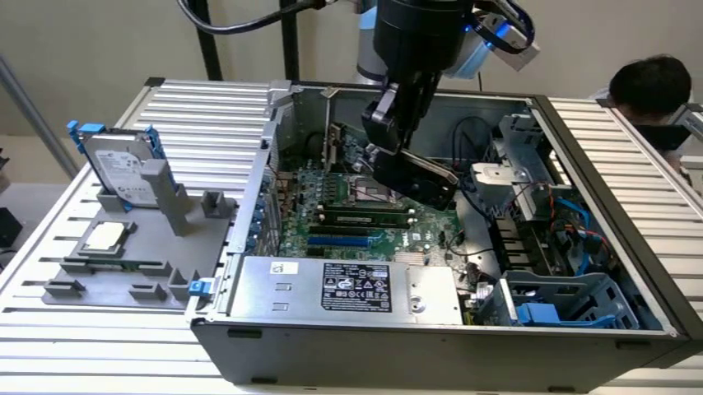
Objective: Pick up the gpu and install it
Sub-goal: 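Insert the gpu into the slot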
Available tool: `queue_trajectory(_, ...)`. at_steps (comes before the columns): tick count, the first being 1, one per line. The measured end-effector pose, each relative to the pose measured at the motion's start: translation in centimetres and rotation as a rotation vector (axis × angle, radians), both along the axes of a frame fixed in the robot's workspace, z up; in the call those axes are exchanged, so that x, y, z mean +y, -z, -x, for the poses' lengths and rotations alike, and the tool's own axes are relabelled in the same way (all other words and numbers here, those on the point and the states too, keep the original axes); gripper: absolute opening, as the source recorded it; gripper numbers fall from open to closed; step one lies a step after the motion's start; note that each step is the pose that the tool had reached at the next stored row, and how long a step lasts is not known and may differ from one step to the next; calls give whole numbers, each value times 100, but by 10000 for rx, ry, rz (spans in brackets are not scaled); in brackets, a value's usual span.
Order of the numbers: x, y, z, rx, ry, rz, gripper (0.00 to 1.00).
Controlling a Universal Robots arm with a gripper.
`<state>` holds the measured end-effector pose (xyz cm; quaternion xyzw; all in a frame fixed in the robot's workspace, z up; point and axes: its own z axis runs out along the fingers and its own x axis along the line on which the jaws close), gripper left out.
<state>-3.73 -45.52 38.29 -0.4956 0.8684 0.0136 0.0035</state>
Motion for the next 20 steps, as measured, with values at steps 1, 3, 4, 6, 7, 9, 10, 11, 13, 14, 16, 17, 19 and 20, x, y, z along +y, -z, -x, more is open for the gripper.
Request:
queue_trajectory(1, 0, 10, 0, -7, -179, -1, 0)
queue_trajectory(3, 0, 29, 0, -20, -539, -5, 0)
queue_trajectory(4, 0, 38, 0, -27, -718, -10, 0)
queue_trajectory(6, 0, 58, 1, -36, -1087, -28, 0)
queue_trajectory(7, 0, 67, 1, -39, -1267, -38, 0)
queue_trajectory(9, 0, 86, 0, -44, -1628, -61, 0)
queue_trajectory(10, 0, 97, 1, -47, -1824, -73, 0)
queue_trajectory(11, 0, 105, 0, -49, -1998, -84, 0)
queue_trajectory(13, 0, 125, 0, -55, -2368, -108, 0)
queue_trajectory(14, 0, 133, 1, -57, -2538, -118, 0)
queue_trajectory(16, 0, 153, 0, -63, -2909, -137, 0)
queue_trajectory(17, 0, 162, 1, -64, -3095, -143, 0)
queue_trajectory(19, 0, 182, 0, -67, -3460, -149, 0)
queue_trajectory(20, 0, 191, 0, -68, -3644, -150, 0)
